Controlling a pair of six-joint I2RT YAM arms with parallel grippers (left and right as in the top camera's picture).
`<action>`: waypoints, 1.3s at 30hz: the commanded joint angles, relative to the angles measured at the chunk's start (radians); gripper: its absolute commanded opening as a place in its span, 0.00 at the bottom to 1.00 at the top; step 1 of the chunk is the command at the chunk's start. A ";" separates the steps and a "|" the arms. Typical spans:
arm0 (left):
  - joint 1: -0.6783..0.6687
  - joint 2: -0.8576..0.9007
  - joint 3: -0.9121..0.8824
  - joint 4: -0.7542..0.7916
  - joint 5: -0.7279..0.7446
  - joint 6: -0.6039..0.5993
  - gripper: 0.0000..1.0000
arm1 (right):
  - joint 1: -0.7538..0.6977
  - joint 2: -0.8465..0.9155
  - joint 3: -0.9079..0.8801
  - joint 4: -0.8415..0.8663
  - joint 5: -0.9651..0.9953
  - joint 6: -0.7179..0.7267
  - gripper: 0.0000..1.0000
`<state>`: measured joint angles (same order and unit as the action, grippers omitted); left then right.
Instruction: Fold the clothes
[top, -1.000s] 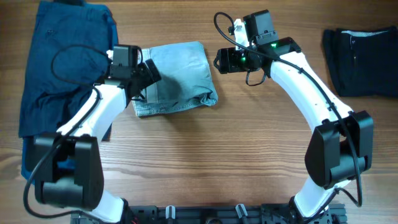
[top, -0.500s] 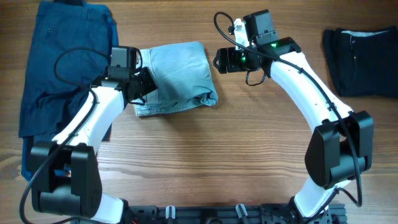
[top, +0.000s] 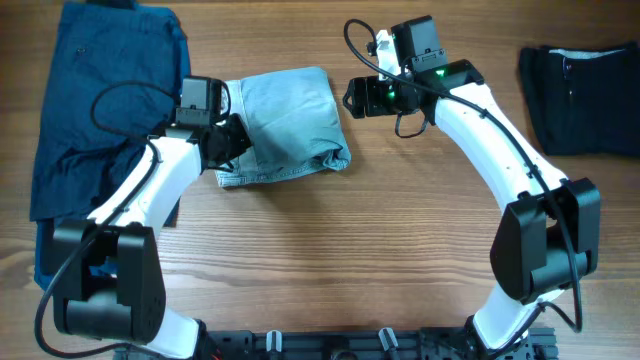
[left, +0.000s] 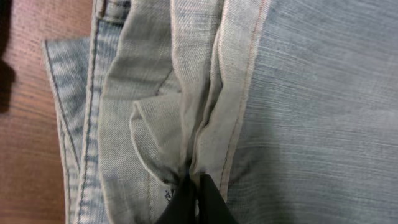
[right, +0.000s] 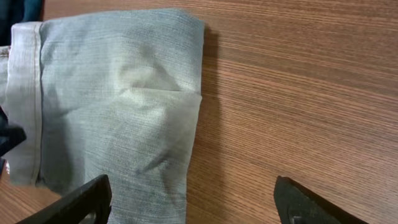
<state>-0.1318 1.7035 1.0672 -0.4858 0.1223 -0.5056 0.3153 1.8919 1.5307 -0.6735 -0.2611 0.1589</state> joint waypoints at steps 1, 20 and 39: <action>-0.001 -0.049 0.009 -0.048 0.015 0.029 0.04 | 0.004 -0.028 0.019 -0.001 -0.008 -0.002 0.84; 0.018 -0.095 0.010 -0.274 -0.166 -0.061 0.74 | 0.006 -0.023 0.018 -0.019 -0.197 0.009 0.64; -0.003 -0.095 0.010 0.039 0.045 -0.109 0.66 | 0.119 0.182 -0.159 0.058 -0.313 0.077 0.04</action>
<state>-0.1101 1.5993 1.0710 -0.4660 0.1513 -0.6048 0.4217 2.0407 1.3998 -0.6128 -0.5613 0.2413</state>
